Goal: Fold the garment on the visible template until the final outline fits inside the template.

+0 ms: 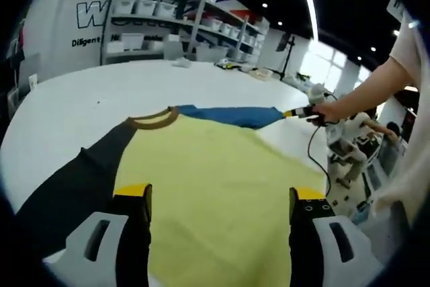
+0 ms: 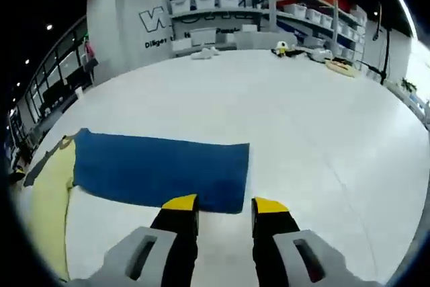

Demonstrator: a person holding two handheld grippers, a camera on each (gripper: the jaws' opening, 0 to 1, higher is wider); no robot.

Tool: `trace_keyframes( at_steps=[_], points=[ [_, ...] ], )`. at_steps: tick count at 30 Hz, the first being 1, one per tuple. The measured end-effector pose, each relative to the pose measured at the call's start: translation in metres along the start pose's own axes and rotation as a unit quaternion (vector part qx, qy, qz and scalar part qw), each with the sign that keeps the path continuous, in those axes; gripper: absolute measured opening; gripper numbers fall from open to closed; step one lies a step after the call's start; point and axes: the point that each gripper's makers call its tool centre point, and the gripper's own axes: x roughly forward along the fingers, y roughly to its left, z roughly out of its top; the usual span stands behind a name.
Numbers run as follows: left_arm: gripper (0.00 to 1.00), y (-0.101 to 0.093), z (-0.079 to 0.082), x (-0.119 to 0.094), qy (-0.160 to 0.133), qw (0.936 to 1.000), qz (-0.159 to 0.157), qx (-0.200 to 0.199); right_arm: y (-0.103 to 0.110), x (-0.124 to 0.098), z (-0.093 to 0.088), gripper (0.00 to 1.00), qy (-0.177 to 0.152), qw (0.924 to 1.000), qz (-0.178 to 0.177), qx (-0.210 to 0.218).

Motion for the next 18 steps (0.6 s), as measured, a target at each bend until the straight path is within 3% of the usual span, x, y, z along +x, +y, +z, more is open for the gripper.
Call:
trace_keyframes(
  at_steps=[3, 4, 12, 16, 18],
  points=[
    [0.87, 0.001, -0.001, -0.001, 0.002, 1.0000, 0.004, -0.001, -0.003, 0.003, -0.006, 0.13, 0.010, 0.9998, -0.016, -0.002],
    [0.87, 0.002, -0.002, -0.001, 0.002, 1.0000, 0.005, -0.002, -0.005, 0.004, -0.002, 0.11, -0.008, 0.9997, -0.024, 0.004],
    [0.86, 0.004, -0.005, -0.001, 0.004, 0.9999, 0.011, -0.008, 0.004, 0.001, -0.004, 0.10, -0.008, 0.9991, -0.038, -0.016],
    [0.86, 0.003, -0.005, -0.001, 0.003, 0.9999, 0.012, -0.008, 0.010, -0.003, -0.003, 0.00, -0.002, 0.9985, -0.042, -0.036],
    [0.86, 0.004, -0.005, -0.002, 0.003, 0.9999, 0.014, -0.008, 0.012, -0.004, -0.002, 0.00, 0.000, 0.9988, -0.039, -0.031]
  ],
)
